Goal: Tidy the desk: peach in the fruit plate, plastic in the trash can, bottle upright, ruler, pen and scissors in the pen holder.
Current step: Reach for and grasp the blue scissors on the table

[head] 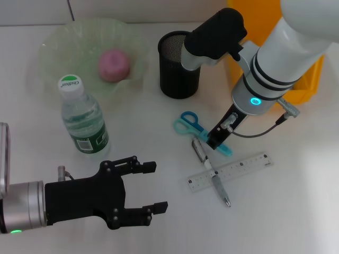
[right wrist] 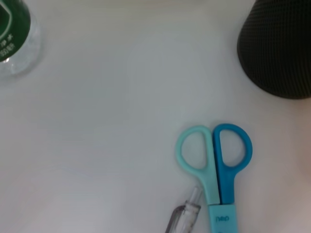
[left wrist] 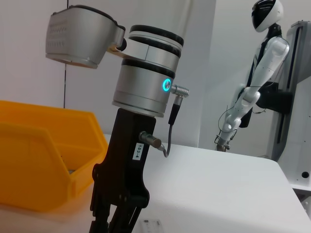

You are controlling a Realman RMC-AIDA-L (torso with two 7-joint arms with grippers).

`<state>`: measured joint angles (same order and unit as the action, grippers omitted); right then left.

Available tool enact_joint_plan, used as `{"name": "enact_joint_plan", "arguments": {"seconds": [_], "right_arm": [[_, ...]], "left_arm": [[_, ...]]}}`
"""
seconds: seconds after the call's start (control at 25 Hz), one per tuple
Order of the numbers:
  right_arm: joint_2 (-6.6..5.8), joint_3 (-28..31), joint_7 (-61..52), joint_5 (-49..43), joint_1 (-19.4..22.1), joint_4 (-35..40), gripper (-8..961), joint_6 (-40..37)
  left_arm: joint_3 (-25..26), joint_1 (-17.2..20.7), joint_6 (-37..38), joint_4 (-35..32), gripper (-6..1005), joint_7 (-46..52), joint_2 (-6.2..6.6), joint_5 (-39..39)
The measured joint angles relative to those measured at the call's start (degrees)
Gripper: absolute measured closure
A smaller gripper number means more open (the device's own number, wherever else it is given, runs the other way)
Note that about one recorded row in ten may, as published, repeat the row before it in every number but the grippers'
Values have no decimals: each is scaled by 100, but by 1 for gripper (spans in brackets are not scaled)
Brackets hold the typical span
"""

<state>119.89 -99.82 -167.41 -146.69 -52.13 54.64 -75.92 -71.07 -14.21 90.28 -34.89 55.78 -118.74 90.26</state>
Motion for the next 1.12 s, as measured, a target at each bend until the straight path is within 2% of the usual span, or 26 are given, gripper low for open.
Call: {"name": "enact_joint_plan", "arguments": {"seconds": [1.12], "right_arm": [[0, -46, 25, 115, -120, -317, 712, 84]], "left_arm": [[3, 15, 33, 0, 199, -13, 9, 3]]}}
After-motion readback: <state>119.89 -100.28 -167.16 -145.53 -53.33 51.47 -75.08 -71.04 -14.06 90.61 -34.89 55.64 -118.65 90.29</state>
